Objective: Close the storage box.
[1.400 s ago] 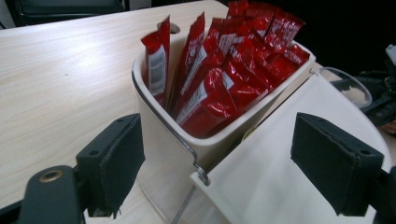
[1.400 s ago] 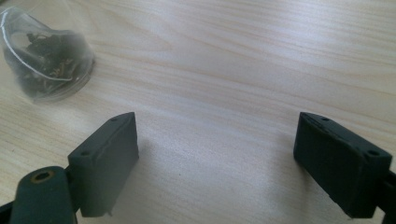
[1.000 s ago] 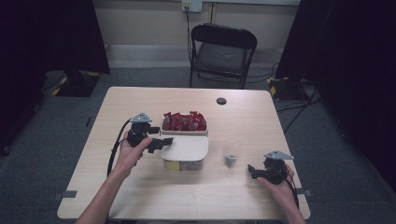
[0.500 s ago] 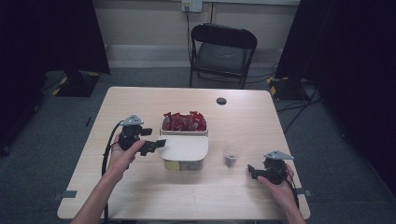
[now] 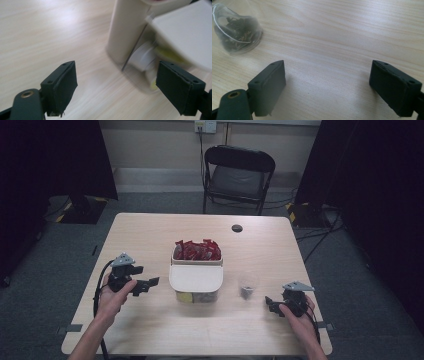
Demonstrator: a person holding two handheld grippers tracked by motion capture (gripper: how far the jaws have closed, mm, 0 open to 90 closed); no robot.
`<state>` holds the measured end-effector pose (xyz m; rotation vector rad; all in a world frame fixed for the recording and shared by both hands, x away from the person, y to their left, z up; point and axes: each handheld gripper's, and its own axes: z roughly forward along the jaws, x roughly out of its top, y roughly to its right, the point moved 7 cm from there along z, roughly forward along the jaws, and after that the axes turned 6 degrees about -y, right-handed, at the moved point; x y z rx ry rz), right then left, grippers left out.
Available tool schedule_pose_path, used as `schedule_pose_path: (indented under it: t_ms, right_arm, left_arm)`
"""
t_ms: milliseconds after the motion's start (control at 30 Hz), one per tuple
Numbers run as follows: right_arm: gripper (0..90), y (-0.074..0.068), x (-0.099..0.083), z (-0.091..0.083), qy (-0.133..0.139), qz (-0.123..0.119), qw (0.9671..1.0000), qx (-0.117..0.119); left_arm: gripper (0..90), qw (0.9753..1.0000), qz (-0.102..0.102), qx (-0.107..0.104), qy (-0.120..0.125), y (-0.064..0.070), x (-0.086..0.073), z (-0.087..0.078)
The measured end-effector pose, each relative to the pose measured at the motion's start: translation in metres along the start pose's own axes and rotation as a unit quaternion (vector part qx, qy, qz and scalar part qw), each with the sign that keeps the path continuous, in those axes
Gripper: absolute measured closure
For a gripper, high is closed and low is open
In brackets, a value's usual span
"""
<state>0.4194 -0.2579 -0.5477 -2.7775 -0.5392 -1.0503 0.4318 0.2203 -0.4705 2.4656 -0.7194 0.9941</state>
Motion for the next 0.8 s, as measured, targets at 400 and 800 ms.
schedule_pose_path:
  t_ms: [400,800]
  right_arm:
    - [12.8,0.000,0.000,0.000,0.000,0.001,1.0000,-0.002]
    - [12.8,0.000,-0.001,-0.001,-0.001,0.007,1.0000,-0.006]
  left_arm:
    - [16.8,0.9948,-0.013,0.047,-0.090,-0.022,-0.066,0.024]
    - [3.0,0.9944,0.026,0.086,-0.057,-0.027,-0.073,0.036]
